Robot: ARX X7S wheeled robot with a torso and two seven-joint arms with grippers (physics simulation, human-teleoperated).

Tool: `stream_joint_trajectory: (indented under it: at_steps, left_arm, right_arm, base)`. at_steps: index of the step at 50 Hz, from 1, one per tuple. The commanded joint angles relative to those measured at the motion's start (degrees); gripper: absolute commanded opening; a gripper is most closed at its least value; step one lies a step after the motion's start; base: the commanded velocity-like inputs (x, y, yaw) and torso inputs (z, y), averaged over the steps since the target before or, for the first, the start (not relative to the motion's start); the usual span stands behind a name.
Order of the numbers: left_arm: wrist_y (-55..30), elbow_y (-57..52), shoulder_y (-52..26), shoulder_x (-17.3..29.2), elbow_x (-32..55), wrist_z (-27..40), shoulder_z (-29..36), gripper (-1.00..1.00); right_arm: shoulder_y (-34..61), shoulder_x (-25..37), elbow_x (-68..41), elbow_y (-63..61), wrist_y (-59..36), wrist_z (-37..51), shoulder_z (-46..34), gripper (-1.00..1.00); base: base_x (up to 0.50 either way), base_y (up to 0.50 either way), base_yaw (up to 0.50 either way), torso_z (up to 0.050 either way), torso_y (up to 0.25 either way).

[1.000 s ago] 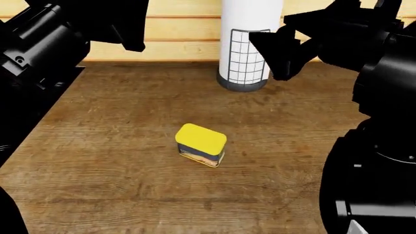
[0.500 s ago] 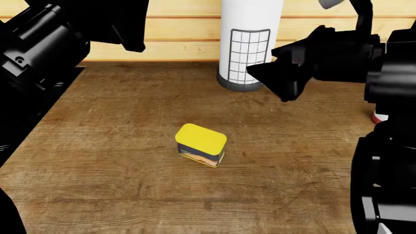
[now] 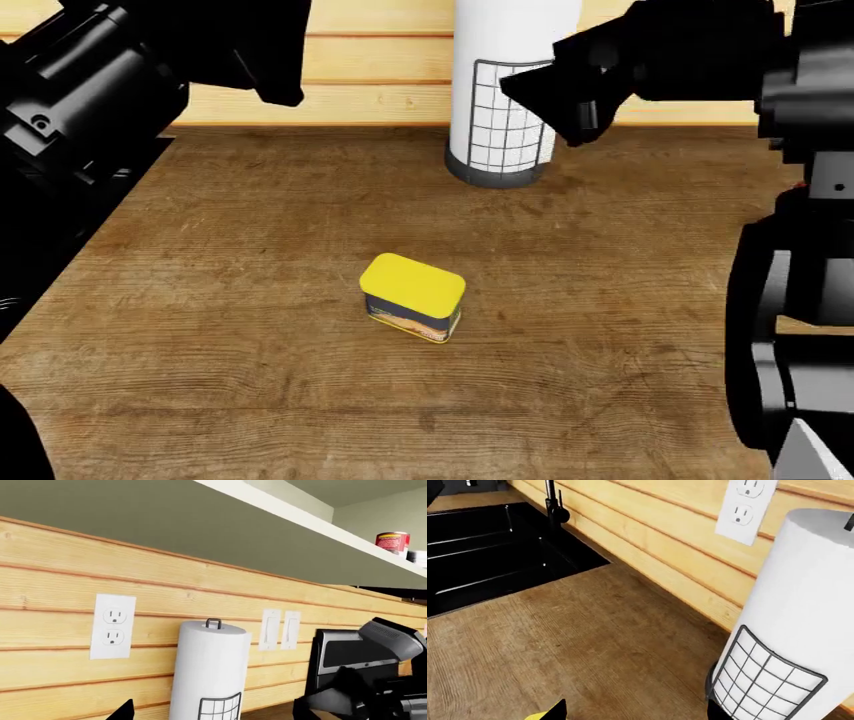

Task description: Pick the cans from the counter and place them in their designated side in the cabinet.

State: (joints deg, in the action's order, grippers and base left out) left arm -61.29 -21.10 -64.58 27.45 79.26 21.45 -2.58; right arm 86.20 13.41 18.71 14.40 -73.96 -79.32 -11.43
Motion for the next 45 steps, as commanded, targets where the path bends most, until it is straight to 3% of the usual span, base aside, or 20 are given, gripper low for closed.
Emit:
stream_joint_trajectory:
  at_steps: [1,10,15,45]
  left_arm:
    - [0.6,-0.1,0.6,-0.3,0.2,-0.1,0.2,1.0]
    - [1.4,0.6,1.6,-0.5,-1.3,-1.3,1.0,1.0]
    - [1.8,0.9,2.2,-0.7,-1.9,-1.9,1.4,1.0]
    - [2.7,0.8,3.3,0.0,-2.2,-1.8,1.8,1.0]
  right_arm:
    - [-4.5,-3.8,-3.0,-3.6,11.6,9.3,11.1,1.0]
    - [-17.6,-5.6,-4.2,-15.7,8.9,10.1,16.6,1.0]
    - [-22.6,-8.2,-5.0,-16.3,9.0,11.0,17.1,1.0]
    - [-32.4,-7.2,-8.3,-21.3,1.8,9.6,14.5,1.0]
  base:
    - [0.0,0.0,0.0,0.0,0.0]
    - [0.0,0.0,0.0,0.0,0.0]
    - [0.0,0.0,0.0,0.0,0.0]
    - [0.0,0.0,0.0,0.0,0.0]
